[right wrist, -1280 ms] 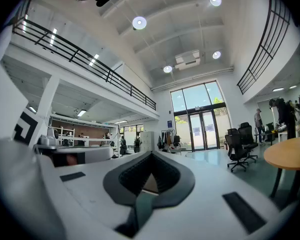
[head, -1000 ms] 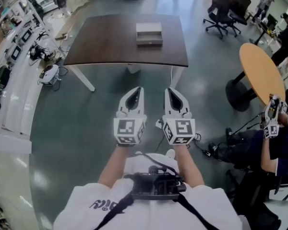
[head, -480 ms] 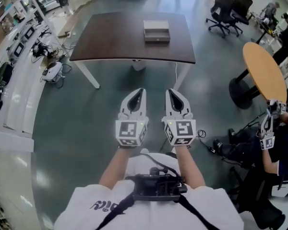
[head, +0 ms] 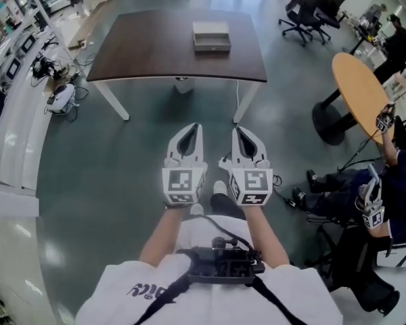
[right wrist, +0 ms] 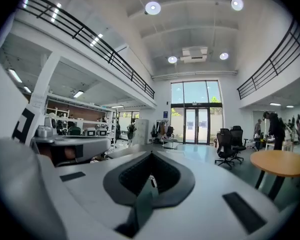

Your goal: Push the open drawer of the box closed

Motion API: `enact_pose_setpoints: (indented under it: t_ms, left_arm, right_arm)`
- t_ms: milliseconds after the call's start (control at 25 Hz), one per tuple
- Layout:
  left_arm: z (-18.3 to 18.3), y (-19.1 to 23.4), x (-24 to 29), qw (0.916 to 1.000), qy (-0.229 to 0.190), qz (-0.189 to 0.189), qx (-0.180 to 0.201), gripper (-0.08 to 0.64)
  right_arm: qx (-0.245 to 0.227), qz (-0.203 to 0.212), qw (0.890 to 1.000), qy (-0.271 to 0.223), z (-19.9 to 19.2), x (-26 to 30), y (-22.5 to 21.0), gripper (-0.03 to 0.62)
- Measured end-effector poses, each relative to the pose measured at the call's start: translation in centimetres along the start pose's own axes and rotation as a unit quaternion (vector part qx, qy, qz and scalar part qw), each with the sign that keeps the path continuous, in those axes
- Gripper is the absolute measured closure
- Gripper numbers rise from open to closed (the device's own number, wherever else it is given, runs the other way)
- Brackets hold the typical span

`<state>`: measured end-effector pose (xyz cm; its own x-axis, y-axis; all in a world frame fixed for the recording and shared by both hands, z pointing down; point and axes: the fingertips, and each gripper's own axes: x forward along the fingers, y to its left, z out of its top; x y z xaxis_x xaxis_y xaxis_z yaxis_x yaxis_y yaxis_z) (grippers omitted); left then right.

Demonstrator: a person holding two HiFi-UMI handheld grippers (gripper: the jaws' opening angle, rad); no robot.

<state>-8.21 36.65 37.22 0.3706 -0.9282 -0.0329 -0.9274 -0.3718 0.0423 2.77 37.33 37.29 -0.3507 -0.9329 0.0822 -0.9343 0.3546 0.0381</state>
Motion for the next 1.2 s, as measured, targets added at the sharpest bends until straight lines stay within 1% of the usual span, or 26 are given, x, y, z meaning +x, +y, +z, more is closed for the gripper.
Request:
enact_pose_setpoints:
  t_ms: [80,200,320,360,480,560,680,800,880,960,1120,1200]
  left_arm:
    - [0.1,0.1,0.5,0.9998,-0.007,0.008,0.014,0.549]
    - [-0.4,0.5,1.8,0.9994,-0.003,0.022,0.027,0.549]
    - [-0.7,1.3,3.9,0.9990,0.006,0.032,0.031,0.549]
    - [-0.8,1.8,4.6,0.9988,0.008,0.037,0.032,0.549]
    - [-0.3,2.9,7.5,0.9982,0.007,0.040,0.044,0.549]
    - [0.3,3.2,10.3,0.9981,0.005,0.035,0.050,0.549]
    - [1.2,3.3,14.6,0.9980,-0.007,0.040,0.048,0.549]
    - [2.1,2.9,18.4,0.9981,-0.025,0.041,0.039,0.549]
    - [2.3,2.6,20.3,0.9980,-0.026,0.040,0.040,0.550]
    - [1.6,2.3,21.7,0.9983,-0.013,0.039,0.041,0.550]
    - [-1.6,2.3,24.2,0.9984,0.025,0.039,0.031,0.549]
    - [-2.9,2.4,25.3,0.9977,0.045,0.034,0.039,0.549]
  right_arm:
    - [0.010,-0.001,1.000,0.002,-0.3,0.5,-0.5,0.589]
    - [0.021,0.010,1.000,0.003,-0.9,2.1,-1.1,0.589]
    - [0.062,0.032,0.998,-0.005,-1.0,5.0,-2.1,0.589]
    - [0.069,0.037,0.997,-0.008,-0.8,6.0,-2.4,0.589]
    - [0.061,0.037,0.997,-0.018,-0.1,9.0,-4.1,0.589]
    - [0.053,0.029,0.998,-0.023,0.7,11.5,-6.4,0.589]
    - [0.032,0.024,0.999,-0.018,1.6,15.2,-10.2,0.589]
    - [0.035,0.050,0.998,-0.023,2.3,17.8,-12.5,0.589]
    - [0.034,0.061,0.997,-0.026,2.4,18.9,-13.2,0.589]
    - [0.034,0.064,0.997,-0.020,1.6,19.7,-13.7,0.589]
    - [0.041,0.065,0.997,-0.001,-0.8,21.8,-14.9,0.589]
    - [0.044,0.064,0.997,0.008,-1.5,23.0,-15.6,0.589]
